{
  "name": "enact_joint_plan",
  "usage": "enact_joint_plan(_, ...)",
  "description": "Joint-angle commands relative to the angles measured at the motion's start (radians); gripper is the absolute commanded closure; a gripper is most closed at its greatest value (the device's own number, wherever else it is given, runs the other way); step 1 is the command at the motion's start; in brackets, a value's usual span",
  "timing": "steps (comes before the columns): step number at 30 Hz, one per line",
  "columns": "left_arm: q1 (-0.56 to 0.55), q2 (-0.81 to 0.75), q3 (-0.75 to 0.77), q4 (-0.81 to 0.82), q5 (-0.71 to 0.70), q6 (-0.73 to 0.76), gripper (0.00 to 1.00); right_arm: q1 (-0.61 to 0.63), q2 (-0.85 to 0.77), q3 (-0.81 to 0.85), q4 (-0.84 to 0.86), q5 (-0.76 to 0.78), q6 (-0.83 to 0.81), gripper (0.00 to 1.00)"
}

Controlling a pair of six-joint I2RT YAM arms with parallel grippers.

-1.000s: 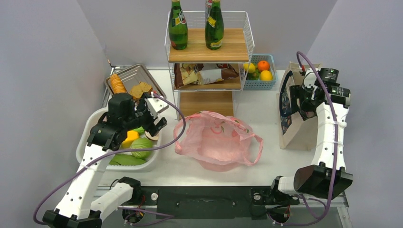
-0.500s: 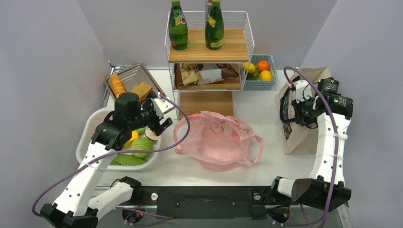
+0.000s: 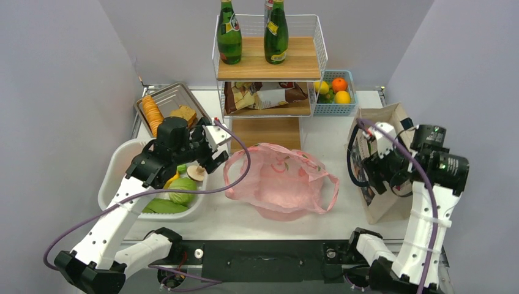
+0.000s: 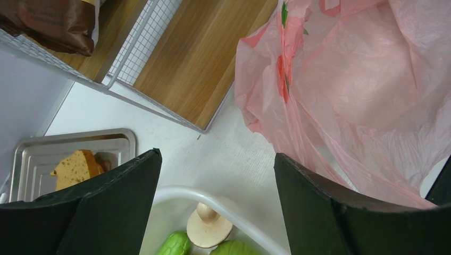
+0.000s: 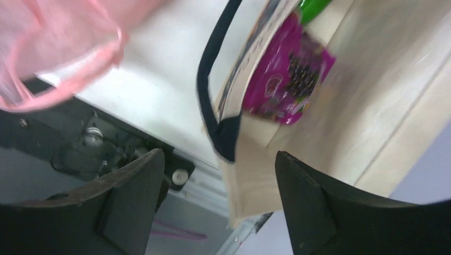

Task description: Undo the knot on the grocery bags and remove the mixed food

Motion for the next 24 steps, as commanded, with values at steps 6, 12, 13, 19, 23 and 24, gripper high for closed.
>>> enact_joint_plan(6, -0.028, 0.035, 0.035, 0.055, -0.002, -0.002, 0.24, -0.017, 0.328, 0.464, 0.059, -0.203, 0.394, 0.25)
enact_joint_plan(12, -0.028, 0.029, 0.027, 0.057, -0.020, -0.001, 0.24, -0.145, 0.381, 0.351, 0.157, 0.006, 0.319, 0.45)
enact_joint_plan(13, -0.028, 0.030, 0.026, 0.057, -0.022, -0.001, 0.24, -0.153, 0.388, 0.333, 0.163, 0.060, 0.304, 0.46)
enact_joint_plan(19, -0.028, 0.022, 0.014, 0.055, -0.028, -0.008, 0.24, -0.148, 0.396, 0.092, 0.254, 0.196, 0.222, 0.27)
enact_joint_plan(23, -0.028, 0.020, 0.001, 0.055, -0.026, -0.005, 0.24, -0.124, 0.393, -0.081, 0.410, 0.248, 0.246, 0.13)
enact_joint_plan(24, -0.028, 0.020, 0.000, 0.050, -0.026, -0.004, 0.24, -0.109, 0.396, -0.128, 0.461, 0.268, 0.253, 0.11)
